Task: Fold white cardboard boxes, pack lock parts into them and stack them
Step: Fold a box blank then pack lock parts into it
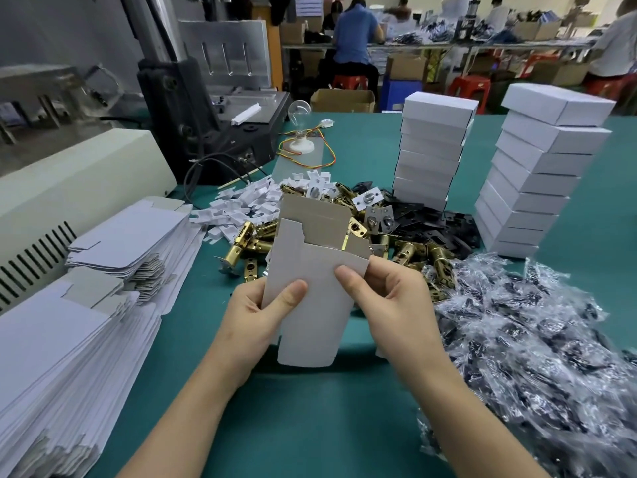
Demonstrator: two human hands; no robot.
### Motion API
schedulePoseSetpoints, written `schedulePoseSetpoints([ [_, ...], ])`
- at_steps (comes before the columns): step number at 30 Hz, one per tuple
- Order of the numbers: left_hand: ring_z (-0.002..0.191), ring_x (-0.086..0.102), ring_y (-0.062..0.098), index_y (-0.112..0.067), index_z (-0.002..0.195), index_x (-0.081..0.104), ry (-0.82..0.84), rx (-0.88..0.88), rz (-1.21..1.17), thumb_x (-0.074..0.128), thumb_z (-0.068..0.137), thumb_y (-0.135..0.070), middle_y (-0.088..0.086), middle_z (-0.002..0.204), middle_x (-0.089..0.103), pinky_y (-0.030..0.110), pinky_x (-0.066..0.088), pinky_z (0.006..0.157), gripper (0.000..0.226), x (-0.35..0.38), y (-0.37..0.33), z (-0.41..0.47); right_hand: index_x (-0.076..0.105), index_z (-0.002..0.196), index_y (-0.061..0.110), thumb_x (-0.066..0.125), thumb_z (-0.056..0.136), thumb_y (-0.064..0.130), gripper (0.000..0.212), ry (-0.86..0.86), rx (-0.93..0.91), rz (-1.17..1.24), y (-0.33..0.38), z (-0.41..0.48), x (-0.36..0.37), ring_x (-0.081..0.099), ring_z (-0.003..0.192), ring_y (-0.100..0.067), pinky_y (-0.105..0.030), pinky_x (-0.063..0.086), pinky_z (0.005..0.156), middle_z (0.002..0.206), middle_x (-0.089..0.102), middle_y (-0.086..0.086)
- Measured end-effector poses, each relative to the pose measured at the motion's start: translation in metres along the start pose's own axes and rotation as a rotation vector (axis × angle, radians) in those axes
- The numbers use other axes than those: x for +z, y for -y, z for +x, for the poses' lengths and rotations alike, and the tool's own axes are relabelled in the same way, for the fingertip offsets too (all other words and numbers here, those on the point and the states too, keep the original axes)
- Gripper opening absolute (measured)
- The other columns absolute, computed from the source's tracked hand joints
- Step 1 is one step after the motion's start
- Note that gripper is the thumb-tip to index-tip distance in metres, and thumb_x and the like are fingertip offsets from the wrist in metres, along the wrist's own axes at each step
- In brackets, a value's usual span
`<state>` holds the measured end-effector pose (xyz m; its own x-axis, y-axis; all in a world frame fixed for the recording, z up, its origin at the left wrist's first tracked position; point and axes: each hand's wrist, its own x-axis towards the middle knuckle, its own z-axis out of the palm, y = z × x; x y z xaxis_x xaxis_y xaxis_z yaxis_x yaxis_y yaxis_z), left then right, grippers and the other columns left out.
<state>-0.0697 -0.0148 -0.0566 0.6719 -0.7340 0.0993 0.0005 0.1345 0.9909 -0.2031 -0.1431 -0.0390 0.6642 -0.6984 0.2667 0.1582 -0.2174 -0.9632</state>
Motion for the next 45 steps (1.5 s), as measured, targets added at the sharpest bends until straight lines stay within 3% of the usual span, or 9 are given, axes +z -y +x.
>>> schedulePoseSetpoints([
  [4, 0.096, 0.075, 0.014, -0.052, 0.13, 0.061, -0.101, 0.238, 0.164, 0.079, 0.078, -0.049, -0.01, 0.114, 0.075, 0.026, 0.062, 0.073, 0.055, 0.001, 0.003, 0.002, 0.072, 0.113, 0.027, 0.072, 0.096, 0.022, 0.018, -0.008, -0.012, -0.027, 0.002, -0.001, 0.0, 0.076, 0.084, -0.019, -0.038, 0.062, 0.06, 0.093, 0.079, 0.003],
  [7, 0.094, 0.074, 0.012, -0.06, 0.143, 0.05, -0.089, 0.305, 0.17, 0.075, 0.083, -0.048, -0.011, 0.116, 0.073, 0.02, 0.058, 0.075, 0.066, 0.001, 0.005, 0.002, 0.061, 0.12, 0.046, 0.079, 0.09, 0.032, 0.038, -0.044, -0.061, -0.052, 0.004, -0.003, 0.002, 0.075, 0.084, -0.016, -0.04, 0.063, 0.064, 0.092, 0.078, 0.007],
  [11, 0.099, 0.072, 0.013, -0.058, 0.149, 0.048, -0.045, 0.331, 0.159, 0.069, 0.09, -0.046, -0.008, 0.118, 0.075, 0.022, 0.058, 0.083, 0.064, 0.001, 0.011, 0.002, 0.065, 0.124, 0.051, 0.079, 0.09, 0.03, 0.043, -0.065, -0.15, -0.064, 0.007, -0.005, 0.002, 0.074, 0.089, -0.011, -0.023, 0.058, 0.066, 0.095, 0.077, 0.011],
  [16, 0.101, 0.071, 0.012, -0.054, 0.144, 0.054, -0.047, 0.349, 0.102, 0.064, 0.093, -0.042, 0.0, 0.116, 0.076, 0.022, 0.057, 0.083, 0.053, 0.001, 0.01, 0.002, 0.06, 0.135, 0.046, 0.065, 0.097, 0.038, 0.039, 0.025, -0.159, -0.08, 0.008, -0.006, 0.005, 0.073, 0.091, -0.014, -0.025, 0.057, 0.065, 0.098, 0.075, 0.008],
  [27, 0.083, 0.066, 0.002, -0.038, 0.118, 0.067, -0.019, 0.375, 0.085, 0.057, 0.1, -0.036, -0.007, 0.097, 0.073, 0.017, 0.055, 0.07, 0.021, 0.0, 0.008, -0.001, 0.067, 0.118, 0.042, 0.068, 0.089, 0.048, 0.03, 0.062, -0.115, -0.08, 0.003, -0.001, -0.001, 0.06, 0.077, -0.009, -0.019, 0.049, 0.058, 0.084, 0.063, 0.005],
  [32, 0.089, 0.064, 0.006, -0.042, 0.113, 0.071, -0.082, 0.361, 0.148, 0.059, 0.098, -0.044, -0.01, 0.115, 0.07, 0.021, 0.055, 0.072, 0.019, 0.001, 0.007, 0.002, 0.067, 0.114, 0.04, 0.066, 0.092, 0.046, 0.022, 0.085, -0.108, -0.089, 0.001, 0.0, -0.001, 0.066, 0.086, -0.009, -0.021, 0.053, 0.063, 0.094, 0.07, 0.009],
  [36, 0.116, 0.066, 0.005, -0.038, 0.111, 0.075, -0.073, 0.411, 0.17, 0.059, 0.099, -0.035, -0.015, 0.138, 0.061, 0.015, 0.054, 0.081, 0.021, 0.001, 0.006, 0.003, 0.067, 0.112, 0.036, 0.069, 0.091, 0.043, 0.022, 0.098, -0.076, -0.054, 0.0, 0.002, -0.002, 0.07, 0.099, -0.015, -0.037, 0.063, 0.073, 0.108, 0.073, 0.008],
  [41, 0.13, 0.059, 0.009, -0.044, 0.111, 0.072, -0.109, 0.468, 0.257, 0.059, 0.099, -0.034, -0.018, 0.131, 0.063, 0.013, 0.05, 0.088, 0.02, -0.003, 0.004, 0.002, 0.068, 0.111, 0.033, 0.071, 0.089, 0.039, 0.022, 0.122, -0.041, -0.02, -0.002, 0.003, -0.002, 0.072, 0.101, -0.017, -0.039, 0.06, 0.084, 0.108, 0.075, 0.004],
  [45, 0.113, 0.066, 0.016, -0.045, 0.131, 0.053, -0.114, 0.467, 0.202, 0.064, 0.096, -0.032, -0.012, 0.122, 0.065, 0.025, 0.054, 0.089, 0.039, -0.001, 0.008, 0.0, 0.07, 0.11, 0.032, 0.073, 0.089, 0.034, 0.022, 0.111, -0.031, -0.012, -0.003, 0.004, -0.003, 0.073, 0.095, -0.019, -0.047, 0.061, 0.085, 0.103, 0.076, -0.001],
])
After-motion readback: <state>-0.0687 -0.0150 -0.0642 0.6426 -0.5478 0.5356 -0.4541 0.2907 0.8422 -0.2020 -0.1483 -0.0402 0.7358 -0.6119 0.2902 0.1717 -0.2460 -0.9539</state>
